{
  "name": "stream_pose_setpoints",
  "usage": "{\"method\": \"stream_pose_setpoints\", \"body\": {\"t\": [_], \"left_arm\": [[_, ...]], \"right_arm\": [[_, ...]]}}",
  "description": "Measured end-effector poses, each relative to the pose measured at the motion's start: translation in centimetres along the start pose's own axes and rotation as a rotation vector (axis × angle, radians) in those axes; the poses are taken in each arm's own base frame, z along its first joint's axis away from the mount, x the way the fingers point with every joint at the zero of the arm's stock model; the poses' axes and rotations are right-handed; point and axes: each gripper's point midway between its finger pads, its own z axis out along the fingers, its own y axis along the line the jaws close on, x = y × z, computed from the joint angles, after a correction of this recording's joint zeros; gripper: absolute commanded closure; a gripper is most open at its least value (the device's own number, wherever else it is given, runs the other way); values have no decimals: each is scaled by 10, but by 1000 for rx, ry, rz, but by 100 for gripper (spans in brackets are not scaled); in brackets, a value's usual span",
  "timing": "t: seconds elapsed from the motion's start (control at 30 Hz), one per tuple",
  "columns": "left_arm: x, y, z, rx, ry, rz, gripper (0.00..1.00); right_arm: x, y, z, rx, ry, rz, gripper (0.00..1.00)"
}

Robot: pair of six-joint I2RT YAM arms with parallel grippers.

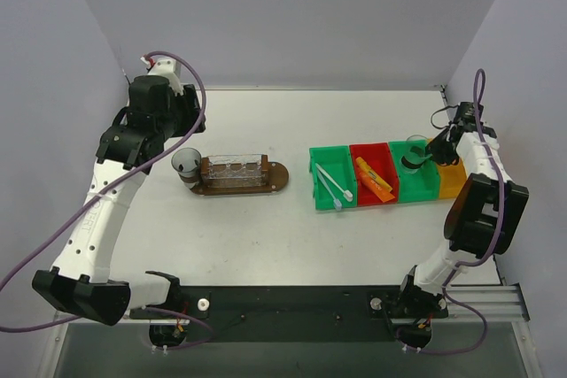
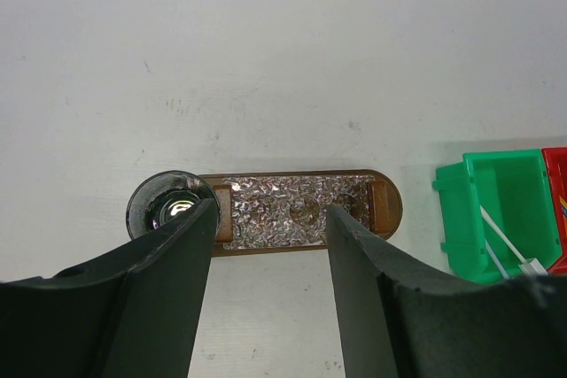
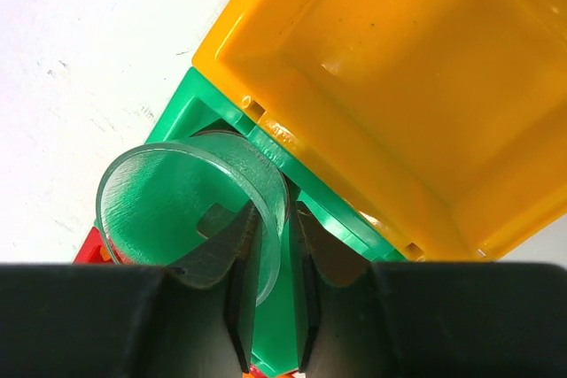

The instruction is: Prepare toiletry sets of a toothbrush and toothpaste on the tray

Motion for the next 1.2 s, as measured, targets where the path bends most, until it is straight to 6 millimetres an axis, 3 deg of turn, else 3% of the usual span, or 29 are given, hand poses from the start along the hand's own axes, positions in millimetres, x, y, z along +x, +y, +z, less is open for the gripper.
{"method": "stream_pose_setpoints", "body": {"t": [0.13,0.53,0.93,1.1,1.2], "left_arm": [[2,0,3,-2,8,0,37],[-1,-2,12,-4,18,13,38],[-13,-16,18,6,11,43,39],[-18,-36,18,44,6,49,41],[-12,-50,19,72,20,45,41]], "right_arm": [[1,4,0,-7,-1,3,100],[3,4,-11,-4,0,31,100],[-16,25,-80,-111,-130,18,100],[1,53,-117,-197,-158,-42,100],[27,82,-142,-280,-157,-111,100]]}}
